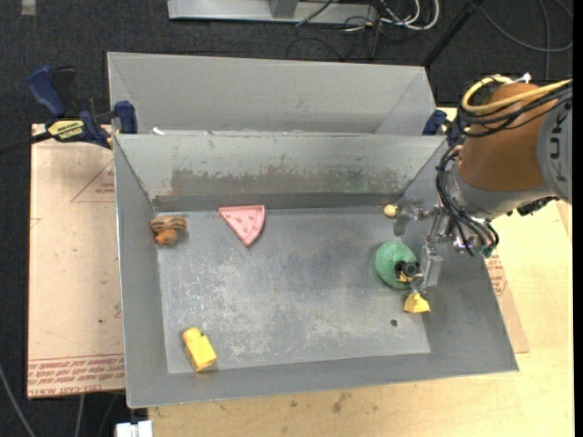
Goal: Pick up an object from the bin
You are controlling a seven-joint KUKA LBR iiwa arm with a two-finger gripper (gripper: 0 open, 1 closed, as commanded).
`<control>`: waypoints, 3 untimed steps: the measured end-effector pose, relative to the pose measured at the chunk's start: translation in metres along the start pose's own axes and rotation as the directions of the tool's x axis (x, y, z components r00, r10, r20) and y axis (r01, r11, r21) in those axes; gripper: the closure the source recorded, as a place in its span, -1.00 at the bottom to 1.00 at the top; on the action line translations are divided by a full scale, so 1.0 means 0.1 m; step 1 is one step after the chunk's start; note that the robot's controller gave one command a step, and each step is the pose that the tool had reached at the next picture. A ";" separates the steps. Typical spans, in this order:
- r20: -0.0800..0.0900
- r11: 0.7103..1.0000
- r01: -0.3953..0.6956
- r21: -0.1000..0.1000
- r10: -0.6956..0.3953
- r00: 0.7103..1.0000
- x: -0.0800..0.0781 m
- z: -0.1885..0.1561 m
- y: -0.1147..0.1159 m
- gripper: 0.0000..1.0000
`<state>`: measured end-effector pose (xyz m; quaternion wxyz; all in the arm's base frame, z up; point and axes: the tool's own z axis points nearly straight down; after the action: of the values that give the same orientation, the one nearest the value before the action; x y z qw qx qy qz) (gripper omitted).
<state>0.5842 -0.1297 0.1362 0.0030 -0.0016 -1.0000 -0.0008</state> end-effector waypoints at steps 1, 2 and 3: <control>0.007 1.000 0.003 0.001 -0.003 1.000 -0.02 -0.05 0.00 -1.00; 0.015 0.992 -0.126 0.000 0.126 0.992 -0.10 0.38 -0.10 -1.00; 0.006 0.985 -0.173 -0.001 0.173 0.985 -0.09 0.43 -0.12 -1.00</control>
Offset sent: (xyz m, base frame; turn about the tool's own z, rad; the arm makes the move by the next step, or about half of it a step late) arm 0.0091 -0.0170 -0.0662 0.1940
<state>0.5929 -0.1414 0.0929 -0.0003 -0.0884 -0.9961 -0.0007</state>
